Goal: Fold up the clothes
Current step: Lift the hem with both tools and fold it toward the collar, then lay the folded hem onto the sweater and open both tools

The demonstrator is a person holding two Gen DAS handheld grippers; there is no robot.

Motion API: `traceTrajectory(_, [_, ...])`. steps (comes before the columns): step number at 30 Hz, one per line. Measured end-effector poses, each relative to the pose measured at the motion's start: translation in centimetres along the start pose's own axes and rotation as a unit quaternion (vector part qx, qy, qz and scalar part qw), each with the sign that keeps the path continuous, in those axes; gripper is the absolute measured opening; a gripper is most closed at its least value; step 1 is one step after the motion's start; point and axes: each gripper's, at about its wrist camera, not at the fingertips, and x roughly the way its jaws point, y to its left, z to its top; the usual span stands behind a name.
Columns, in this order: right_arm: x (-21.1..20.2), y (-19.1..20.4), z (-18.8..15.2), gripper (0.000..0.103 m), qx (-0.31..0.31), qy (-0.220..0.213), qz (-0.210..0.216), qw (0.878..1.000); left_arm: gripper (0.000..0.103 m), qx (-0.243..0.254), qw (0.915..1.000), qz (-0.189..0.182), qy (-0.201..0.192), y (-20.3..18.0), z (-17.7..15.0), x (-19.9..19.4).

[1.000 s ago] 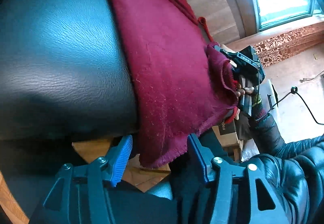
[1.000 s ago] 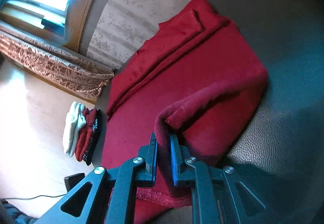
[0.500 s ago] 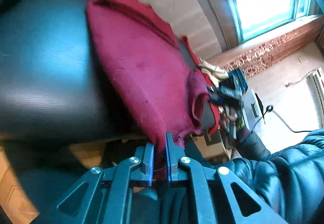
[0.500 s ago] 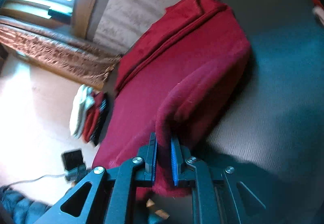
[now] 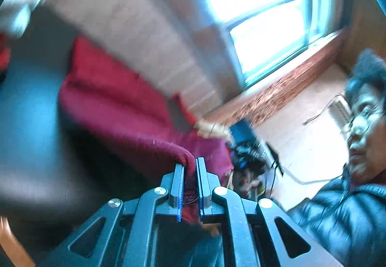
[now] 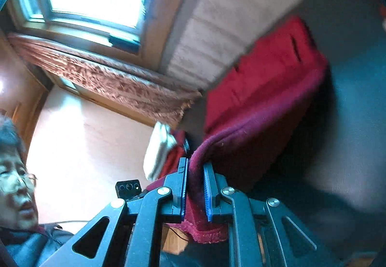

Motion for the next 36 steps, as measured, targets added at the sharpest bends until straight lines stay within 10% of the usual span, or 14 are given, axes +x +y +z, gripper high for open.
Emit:
traceTrajectory(3, [0.8,-0.1,3.2,0.014,-0.014,-0.019,-0.008,1.000,0.008,0.014,0.9990,-0.023,-0.036,-0.2,3.3,0.3])
traceTrajectory(15, [8.9,-12.9,15.6,0.014,0.064,-0.057,-0.124,0.989,0.007,-0.076,0.9846,0.146,-0.060,12.8,16.1,12.1])
traceTrajectory(19, [10.5,-17.8,15.3,0.007,0.106,-0.052,-0.145,0.982,0.007,-0.102,0.9713,0.215,0.000,17.7,14.8,16.2])
traceTrajectory(29, [7.2,-16.2,8.9,0.007,0.093,-0.026,-0.117,0.988,0.007,-0.091,0.9750,0.202,0.011,15.1,7.4,11.9])
traceTrajectory(32, [6.1,-16.0,6.9,0.019,0.121,-0.020,-0.082,0.989,0.007,-0.104,0.9731,0.205,0.015,14.3,5.7,10.7])
traceTrajectory(36, [5.8,-13.7,6.0,0.061,0.114,-0.017,-0.045,0.992,0.007,-0.114,0.9715,0.207,0.016,13.6,4.9,10.0])
